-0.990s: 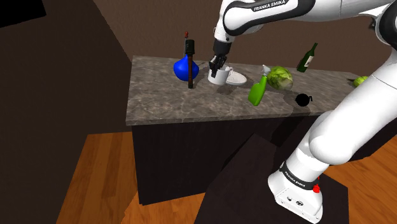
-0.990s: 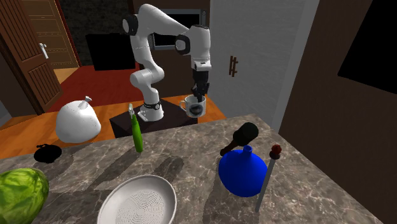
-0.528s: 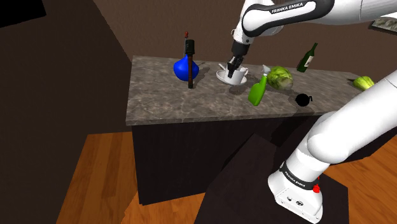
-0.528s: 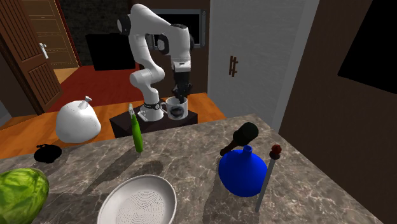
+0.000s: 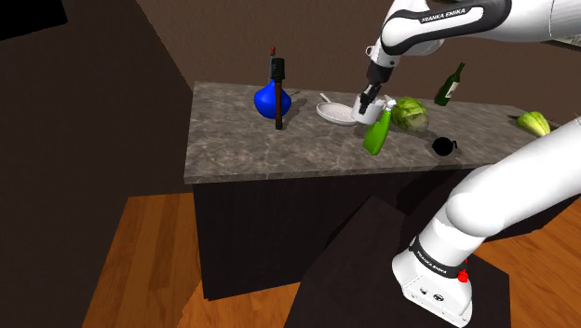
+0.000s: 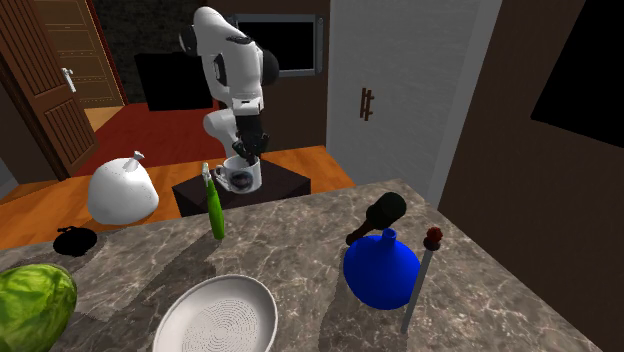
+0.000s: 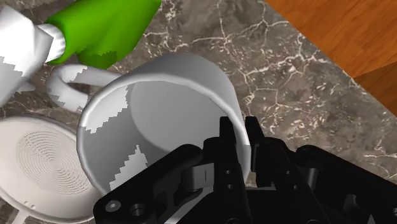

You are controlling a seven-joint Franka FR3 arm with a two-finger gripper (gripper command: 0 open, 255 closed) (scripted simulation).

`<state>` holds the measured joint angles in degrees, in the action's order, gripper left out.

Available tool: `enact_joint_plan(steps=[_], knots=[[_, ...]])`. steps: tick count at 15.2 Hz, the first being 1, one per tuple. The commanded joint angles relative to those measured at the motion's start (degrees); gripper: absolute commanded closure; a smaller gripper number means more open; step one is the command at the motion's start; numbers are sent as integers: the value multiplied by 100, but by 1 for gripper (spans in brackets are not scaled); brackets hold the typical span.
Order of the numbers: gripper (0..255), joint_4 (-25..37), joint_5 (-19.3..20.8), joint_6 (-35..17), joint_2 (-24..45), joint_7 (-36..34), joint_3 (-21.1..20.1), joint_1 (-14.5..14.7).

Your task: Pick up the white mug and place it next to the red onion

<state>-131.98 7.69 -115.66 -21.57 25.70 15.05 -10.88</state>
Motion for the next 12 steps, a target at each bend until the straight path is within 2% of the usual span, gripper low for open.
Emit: enact_joint_plan(steps=[1, 12], knots=[[255, -57, 69, -41, -42, 294, 210, -122], [255, 221, 299, -32, 75, 1896, 1376, -676]])
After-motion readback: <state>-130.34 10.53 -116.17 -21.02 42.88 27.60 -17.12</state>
